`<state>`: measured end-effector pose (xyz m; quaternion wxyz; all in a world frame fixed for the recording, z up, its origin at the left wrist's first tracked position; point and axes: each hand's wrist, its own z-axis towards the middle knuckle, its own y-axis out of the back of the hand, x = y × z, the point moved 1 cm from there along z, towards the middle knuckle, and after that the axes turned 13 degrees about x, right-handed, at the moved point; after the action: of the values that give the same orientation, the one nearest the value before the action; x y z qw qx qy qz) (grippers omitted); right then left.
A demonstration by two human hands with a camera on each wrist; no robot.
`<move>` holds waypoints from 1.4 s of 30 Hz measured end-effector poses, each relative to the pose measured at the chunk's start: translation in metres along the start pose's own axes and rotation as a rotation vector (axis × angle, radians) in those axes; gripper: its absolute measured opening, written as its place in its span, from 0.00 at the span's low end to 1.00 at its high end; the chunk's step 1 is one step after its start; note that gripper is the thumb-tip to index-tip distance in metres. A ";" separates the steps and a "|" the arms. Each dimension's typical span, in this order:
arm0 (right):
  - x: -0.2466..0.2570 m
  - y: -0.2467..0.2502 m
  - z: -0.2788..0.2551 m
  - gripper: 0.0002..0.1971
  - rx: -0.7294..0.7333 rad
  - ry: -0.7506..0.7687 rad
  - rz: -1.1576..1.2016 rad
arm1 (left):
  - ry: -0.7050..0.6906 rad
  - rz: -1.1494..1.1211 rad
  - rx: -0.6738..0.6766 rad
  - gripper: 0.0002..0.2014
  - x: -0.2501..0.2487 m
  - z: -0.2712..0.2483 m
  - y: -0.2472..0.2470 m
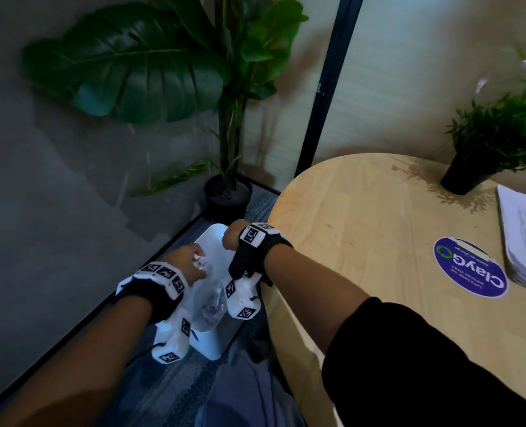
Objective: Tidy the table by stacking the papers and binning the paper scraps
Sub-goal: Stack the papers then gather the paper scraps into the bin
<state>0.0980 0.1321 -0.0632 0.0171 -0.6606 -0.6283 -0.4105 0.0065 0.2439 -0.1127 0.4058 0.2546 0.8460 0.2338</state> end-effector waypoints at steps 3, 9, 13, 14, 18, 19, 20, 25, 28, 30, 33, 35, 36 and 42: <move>0.004 0.000 0.002 0.09 -0.001 -0.022 0.003 | -0.003 -0.126 0.006 0.05 -0.008 -0.004 -0.001; -0.013 0.004 0.058 0.29 0.014 -0.077 -0.051 | 0.031 -0.059 0.032 0.43 -0.010 0.002 -0.007; 0.001 0.005 0.016 0.25 -0.007 0.007 0.048 | 0.119 -0.103 0.003 0.40 -0.017 0.004 -0.011; 0.007 0.004 -0.005 0.23 -0.008 0.035 0.072 | 0.120 -0.099 0.003 0.38 -0.018 0.005 -0.014; -0.003 0.007 -0.009 0.22 0.003 0.062 0.186 | 0.076 -0.129 0.018 0.28 -0.021 0.007 -0.022; -0.005 0.007 -0.012 0.22 0.017 0.072 0.225 | 0.071 -0.126 0.024 0.27 -0.022 0.005 -0.023; -0.008 0.007 -0.015 0.22 0.023 0.084 0.260 | 0.067 -0.121 0.029 0.26 -0.021 0.004 -0.024; -0.019 0.012 -0.054 0.17 0.023 0.167 0.493 | 0.028 0.002 0.005 0.23 -0.019 -0.008 -0.022; -0.037 0.021 -0.088 0.10 0.016 0.219 0.580 | -0.034 0.143 -0.016 0.17 -0.037 -0.023 -0.014; -0.057 0.028 -0.107 0.10 -0.039 0.235 0.621 | -0.082 0.219 -0.054 0.16 -0.057 -0.038 -0.006; -0.094 0.040 -0.135 0.12 -0.180 0.244 0.679 | -0.180 0.239 -0.076 0.13 -0.090 -0.053 0.002; -0.123 0.051 -0.159 0.12 -0.274 0.242 0.728 | -0.253 0.257 -0.055 0.12 -0.113 -0.061 0.003; -0.139 0.056 -0.171 0.12 -0.319 0.241 0.756 | -0.274 0.276 -0.036 0.12 -0.124 -0.064 0.002; -0.253 0.079 -0.254 0.12 -0.771 0.078 0.692 | -0.320 0.438 0.007 0.13 -0.187 -0.076 -0.019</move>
<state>0.0639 -0.2274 0.0016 -0.0695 -0.7723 -0.1751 -0.6067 0.0420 0.0986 0.0245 0.4735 0.4665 0.6967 0.2699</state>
